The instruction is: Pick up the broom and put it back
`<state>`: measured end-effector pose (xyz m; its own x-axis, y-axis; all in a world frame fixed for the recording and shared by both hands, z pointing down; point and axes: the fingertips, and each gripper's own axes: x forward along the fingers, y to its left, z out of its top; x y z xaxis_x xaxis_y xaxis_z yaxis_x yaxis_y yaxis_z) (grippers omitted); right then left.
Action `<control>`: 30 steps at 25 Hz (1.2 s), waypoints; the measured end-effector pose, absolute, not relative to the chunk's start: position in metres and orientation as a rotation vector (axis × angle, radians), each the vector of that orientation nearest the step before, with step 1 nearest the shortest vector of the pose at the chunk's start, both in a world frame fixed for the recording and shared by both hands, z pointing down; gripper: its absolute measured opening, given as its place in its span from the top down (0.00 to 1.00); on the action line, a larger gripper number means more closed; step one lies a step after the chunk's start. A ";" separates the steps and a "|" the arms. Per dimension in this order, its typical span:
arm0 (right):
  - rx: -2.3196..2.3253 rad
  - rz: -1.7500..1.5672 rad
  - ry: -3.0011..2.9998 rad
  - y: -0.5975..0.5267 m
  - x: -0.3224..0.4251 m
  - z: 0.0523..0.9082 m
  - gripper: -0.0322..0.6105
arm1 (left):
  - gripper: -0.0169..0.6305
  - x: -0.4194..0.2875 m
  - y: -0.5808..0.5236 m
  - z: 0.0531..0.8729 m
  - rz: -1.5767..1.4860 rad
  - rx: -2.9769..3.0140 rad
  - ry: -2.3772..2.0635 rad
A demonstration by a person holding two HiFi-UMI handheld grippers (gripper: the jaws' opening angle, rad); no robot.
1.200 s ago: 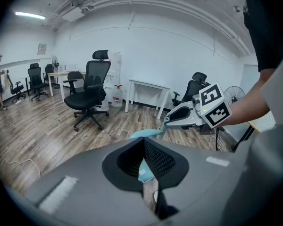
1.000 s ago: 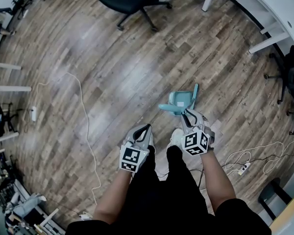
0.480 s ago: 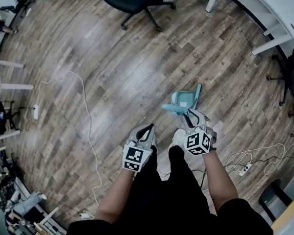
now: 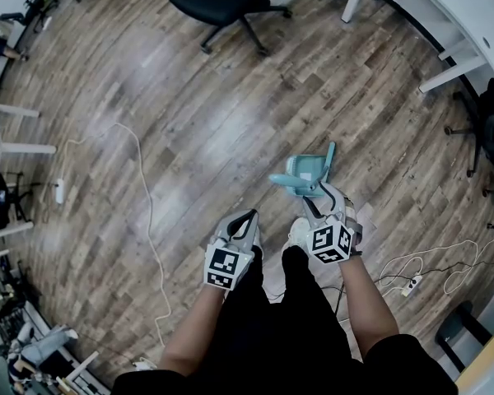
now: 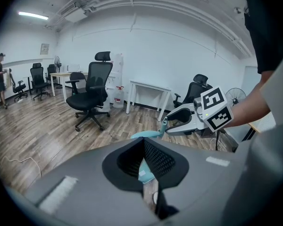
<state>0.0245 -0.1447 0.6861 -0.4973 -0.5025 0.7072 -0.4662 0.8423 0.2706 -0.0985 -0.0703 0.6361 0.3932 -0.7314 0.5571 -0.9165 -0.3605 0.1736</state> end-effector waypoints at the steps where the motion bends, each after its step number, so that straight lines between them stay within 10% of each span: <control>1: 0.708 -0.057 -2.180 -0.143 0.024 0.679 0.59 | 0.95 -0.099 -0.071 0.634 0.537 2.204 -1.413; 30: 1.084 -0.120 -2.460 -0.130 0.031 0.490 0.95 | 0.95 -0.072 -0.136 0.478 0.285 2.563 -1.454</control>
